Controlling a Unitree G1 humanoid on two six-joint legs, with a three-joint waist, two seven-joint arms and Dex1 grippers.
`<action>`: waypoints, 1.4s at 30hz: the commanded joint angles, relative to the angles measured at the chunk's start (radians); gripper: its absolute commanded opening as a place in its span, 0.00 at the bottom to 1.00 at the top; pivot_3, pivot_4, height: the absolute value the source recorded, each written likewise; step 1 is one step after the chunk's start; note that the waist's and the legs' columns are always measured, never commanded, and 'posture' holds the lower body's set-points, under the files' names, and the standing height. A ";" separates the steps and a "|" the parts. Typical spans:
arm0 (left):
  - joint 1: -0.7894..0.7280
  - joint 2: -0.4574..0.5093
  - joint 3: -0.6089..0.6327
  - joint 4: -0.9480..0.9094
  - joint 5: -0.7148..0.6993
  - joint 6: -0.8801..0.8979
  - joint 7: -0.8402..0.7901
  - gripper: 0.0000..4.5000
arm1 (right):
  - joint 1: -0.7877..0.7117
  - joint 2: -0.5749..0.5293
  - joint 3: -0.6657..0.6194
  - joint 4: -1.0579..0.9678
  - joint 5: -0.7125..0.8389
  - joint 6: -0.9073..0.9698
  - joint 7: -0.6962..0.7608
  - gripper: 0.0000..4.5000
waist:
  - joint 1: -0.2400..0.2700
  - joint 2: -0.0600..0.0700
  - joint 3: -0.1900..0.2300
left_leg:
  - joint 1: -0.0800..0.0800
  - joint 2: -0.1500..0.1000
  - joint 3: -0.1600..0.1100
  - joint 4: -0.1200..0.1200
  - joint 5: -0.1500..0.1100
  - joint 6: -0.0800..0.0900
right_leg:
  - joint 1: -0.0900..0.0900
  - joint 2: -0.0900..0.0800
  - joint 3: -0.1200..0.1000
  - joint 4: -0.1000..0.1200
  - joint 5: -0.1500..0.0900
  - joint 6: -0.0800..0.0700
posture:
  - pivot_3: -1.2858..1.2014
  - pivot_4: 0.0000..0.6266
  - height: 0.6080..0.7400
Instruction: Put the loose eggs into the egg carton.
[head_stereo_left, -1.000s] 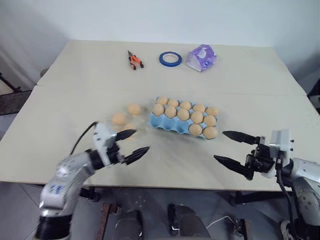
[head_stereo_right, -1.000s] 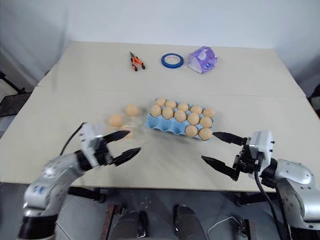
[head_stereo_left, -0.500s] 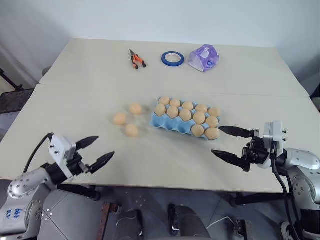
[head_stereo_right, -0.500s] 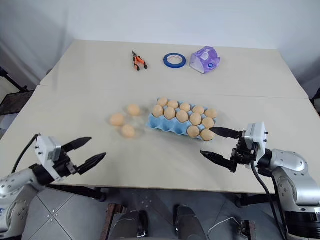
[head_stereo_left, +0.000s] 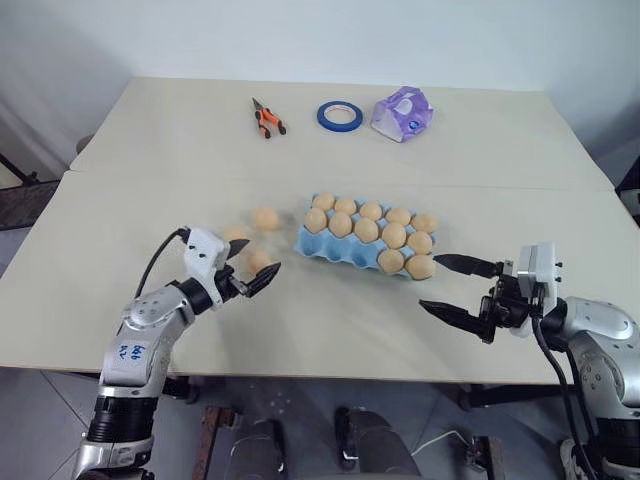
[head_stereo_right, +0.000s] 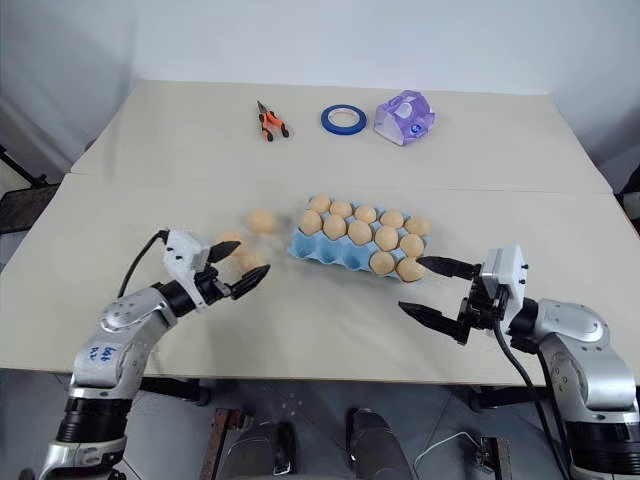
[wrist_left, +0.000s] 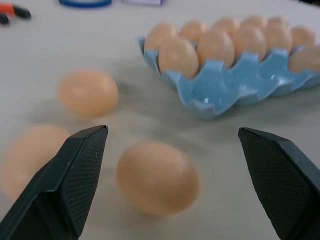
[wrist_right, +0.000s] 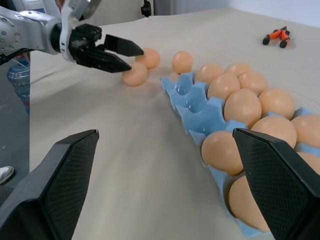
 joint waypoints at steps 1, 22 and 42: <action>-0.030 0.008 -0.023 0.039 0.035 -0.029 -0.010 0.99 | 0.015 -0.004 -0.036 -0.048 0.011 -0.010 -0.015 1.00 | 0.000 0.000 0.000 | 0.000 0.000 0.000 0.000 0.000 -0.001 | 0.000 0.000 0.000 0.000 0.000 0.000 | 0.52 0.24 1.00; -0.088 -0.053 -0.090 0.101 0.041 -0.120 -0.097 0.35 | 0.058 -0.020 -0.067 -0.085 0.007 0.000 -0.062 1.00 | 0.001 0.000 0.000 | 0.000 -0.001 0.000 0.000 0.000 0.000 | 0.000 -0.001 0.000 0.000 0.000 0.000 | 0.52 0.24 1.00; -0.412 -0.439 -0.256 0.362 0.163 -0.239 0.055 0.35 | 0.204 -0.001 -0.179 -0.219 0.041 0.004 -0.134 1.00 | 0.000 0.000 0.000 | -0.001 -0.003 -0.001 0.004 0.002 0.003 | 0.001 0.001 0.001 0.000 0.002 0.004 | 0.52 0.24 1.00</action>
